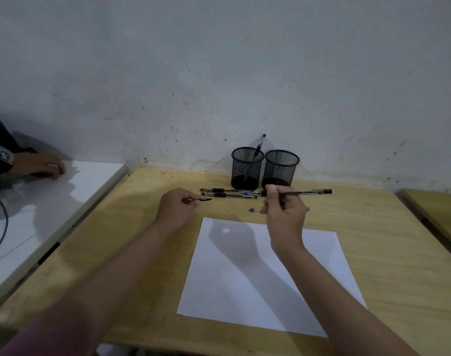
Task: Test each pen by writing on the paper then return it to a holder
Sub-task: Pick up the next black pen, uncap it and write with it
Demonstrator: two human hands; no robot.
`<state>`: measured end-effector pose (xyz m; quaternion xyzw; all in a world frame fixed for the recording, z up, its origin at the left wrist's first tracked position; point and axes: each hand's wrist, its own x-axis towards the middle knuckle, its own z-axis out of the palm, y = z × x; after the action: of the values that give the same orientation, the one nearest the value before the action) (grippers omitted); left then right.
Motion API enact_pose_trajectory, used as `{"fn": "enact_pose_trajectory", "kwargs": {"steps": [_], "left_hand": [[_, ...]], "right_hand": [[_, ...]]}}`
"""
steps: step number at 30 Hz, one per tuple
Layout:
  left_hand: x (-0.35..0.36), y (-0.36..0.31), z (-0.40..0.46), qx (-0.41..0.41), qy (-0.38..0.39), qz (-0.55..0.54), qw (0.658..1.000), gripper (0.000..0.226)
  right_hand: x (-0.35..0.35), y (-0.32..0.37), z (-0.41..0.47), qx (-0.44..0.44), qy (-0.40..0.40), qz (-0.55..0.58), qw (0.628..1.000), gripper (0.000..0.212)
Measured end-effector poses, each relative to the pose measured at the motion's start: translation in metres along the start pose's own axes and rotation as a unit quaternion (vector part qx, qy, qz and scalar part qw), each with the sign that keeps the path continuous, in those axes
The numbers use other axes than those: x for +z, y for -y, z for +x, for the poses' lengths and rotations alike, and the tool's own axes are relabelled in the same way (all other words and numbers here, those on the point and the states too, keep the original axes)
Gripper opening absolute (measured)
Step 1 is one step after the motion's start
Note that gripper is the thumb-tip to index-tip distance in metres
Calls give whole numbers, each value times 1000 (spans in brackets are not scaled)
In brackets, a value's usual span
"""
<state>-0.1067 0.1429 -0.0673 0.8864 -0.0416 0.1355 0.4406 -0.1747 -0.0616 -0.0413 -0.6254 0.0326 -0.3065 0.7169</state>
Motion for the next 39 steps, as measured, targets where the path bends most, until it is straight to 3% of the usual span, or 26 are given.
{"fn": "enact_pose_trajectory", "kwargs": {"steps": [15, 19, 23, 25, 30, 39], "left_hand": [[9, 4, -1, -38, 68, -36, 996, 36], [2, 2, -20, 29, 112, 10, 993, 45], [-11, 3, -42, 135, 194, 90, 968, 66], [-18, 39, -41, 123, 232, 163, 951, 70], [-13, 44, -51, 158, 211, 211, 941, 68], [-21, 35, -52, 168, 199, 210, 942, 61]], "right_hand": [[5, -19, -16, 50, 35, -37, 997, 18], [5, -15, -9, 58, 66, -43, 995, 10], [11, -19, -3, 85, 93, -56, 990, 14], [42, -50, -8, 123, 117, -106, 980, 11], [47, -55, -9, 167, 149, -111, 968, 20], [64, -49, 2, 152, 158, -120, 968, 25]]}}
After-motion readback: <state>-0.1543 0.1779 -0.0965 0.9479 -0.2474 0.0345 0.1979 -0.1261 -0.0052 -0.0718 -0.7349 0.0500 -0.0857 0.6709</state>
